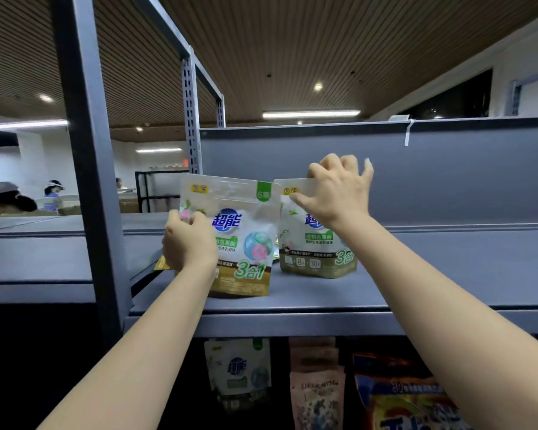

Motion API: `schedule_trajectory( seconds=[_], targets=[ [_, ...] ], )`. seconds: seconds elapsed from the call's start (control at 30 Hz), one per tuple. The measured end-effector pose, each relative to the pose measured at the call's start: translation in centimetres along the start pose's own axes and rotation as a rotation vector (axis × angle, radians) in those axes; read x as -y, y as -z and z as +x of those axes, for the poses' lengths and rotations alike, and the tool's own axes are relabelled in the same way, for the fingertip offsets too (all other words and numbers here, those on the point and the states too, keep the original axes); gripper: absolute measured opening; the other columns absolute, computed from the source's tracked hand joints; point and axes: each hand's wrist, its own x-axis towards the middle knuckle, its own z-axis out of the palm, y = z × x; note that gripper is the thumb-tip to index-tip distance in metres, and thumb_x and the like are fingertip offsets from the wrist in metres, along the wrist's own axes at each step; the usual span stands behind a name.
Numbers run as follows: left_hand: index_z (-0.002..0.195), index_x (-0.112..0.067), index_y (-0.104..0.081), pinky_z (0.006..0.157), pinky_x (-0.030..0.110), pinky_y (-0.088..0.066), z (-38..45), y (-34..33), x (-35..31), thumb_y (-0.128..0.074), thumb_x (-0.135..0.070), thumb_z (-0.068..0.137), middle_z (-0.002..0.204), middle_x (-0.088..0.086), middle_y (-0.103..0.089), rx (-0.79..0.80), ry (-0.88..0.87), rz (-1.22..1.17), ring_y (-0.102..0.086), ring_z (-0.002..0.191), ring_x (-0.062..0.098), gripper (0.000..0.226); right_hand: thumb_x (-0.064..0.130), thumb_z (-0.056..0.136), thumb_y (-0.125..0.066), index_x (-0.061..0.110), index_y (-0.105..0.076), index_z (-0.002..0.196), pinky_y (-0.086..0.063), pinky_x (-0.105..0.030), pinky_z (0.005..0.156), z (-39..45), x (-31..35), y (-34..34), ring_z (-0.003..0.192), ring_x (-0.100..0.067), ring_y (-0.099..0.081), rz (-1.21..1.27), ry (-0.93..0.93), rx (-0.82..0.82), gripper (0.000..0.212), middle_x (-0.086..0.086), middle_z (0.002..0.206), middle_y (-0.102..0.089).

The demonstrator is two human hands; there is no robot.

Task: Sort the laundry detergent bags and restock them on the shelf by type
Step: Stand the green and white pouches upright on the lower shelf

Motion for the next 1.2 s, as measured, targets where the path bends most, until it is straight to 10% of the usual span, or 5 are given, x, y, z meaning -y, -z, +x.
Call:
schedule_trajectory(
  seconds=[0.27,0.4,0.53,0.87,1.2],
  targets=[
    [0.069,-0.01,-0.045,0.061,0.03,-0.028,-0.7,-0.1,1.2,-0.042,-0.024,0.092,0.066,0.003,-0.047,0.074,0.084,-0.107,-0.042,0.064,0.024,0.027,0.031,0.07,-0.079,0.015,-0.037,0.129,-0.04,-0.029,0.085,-2.2,-3.0,-0.2,0.103,-0.014,-0.048,0.902,-0.503,-0.041,0.075,0.003,0.119,-0.046],
    [0.058,-0.013,-0.039,0.052,0.029,-0.025,-1.6,0.4,1.5,-0.048,-0.013,0.078,0.058,0.0,-0.038,0.213,0.261,-0.189,-0.032,0.056,0.021,0.022,0.02,0.072,-0.068,0.013,-0.052,0.107,-0.049,-0.031,0.071,-4.1,-3.3,-0.7,0.089,-0.019,-0.059,1.2,-0.819,0.167,0.039,-0.004,0.104,-0.062],
    [0.069,-0.012,-0.05,0.055,0.029,-0.029,-2.6,1.0,1.6,-0.048,-0.018,0.072,0.069,0.004,-0.048,0.336,0.353,-0.245,-0.038,0.063,0.023,0.007,0.008,0.08,-0.052,0.013,-0.06,0.081,-0.041,-0.022,0.058,-6.2,-2.7,-0.8,0.07,-0.021,-0.059,1.17,-0.893,0.345,0.01,-0.005,0.078,-0.061],
    [0.06,-0.016,-0.049,0.063,0.031,-0.036,-6.2,4.5,0.9,-0.046,-0.022,0.088,0.072,0.003,-0.056,0.086,0.263,-0.264,-0.052,0.072,0.027,0.029,0.022,0.095,-0.04,0.013,-0.052,0.071,-0.029,-0.03,0.067,-9.8,-2.4,4.7,0.076,-0.03,-0.043,0.798,-0.769,-0.209,0.028,-0.006,0.072,-0.052],
    [0.05,-0.013,-0.043,0.053,0.03,-0.03,-10.9,7.9,4.0,-0.046,-0.016,0.085,0.055,0.0,-0.046,-0.005,0.276,-0.299,-0.039,0.05,0.021,0.035,0.022,0.084,-0.04,0.017,-0.039,0.049,-0.038,-0.035,0.054,-15.9,-3.2,5.6,0.058,-0.022,-0.045,0.937,-0.68,-0.38,0.035,0.002,0.052,-0.045]
  ],
)
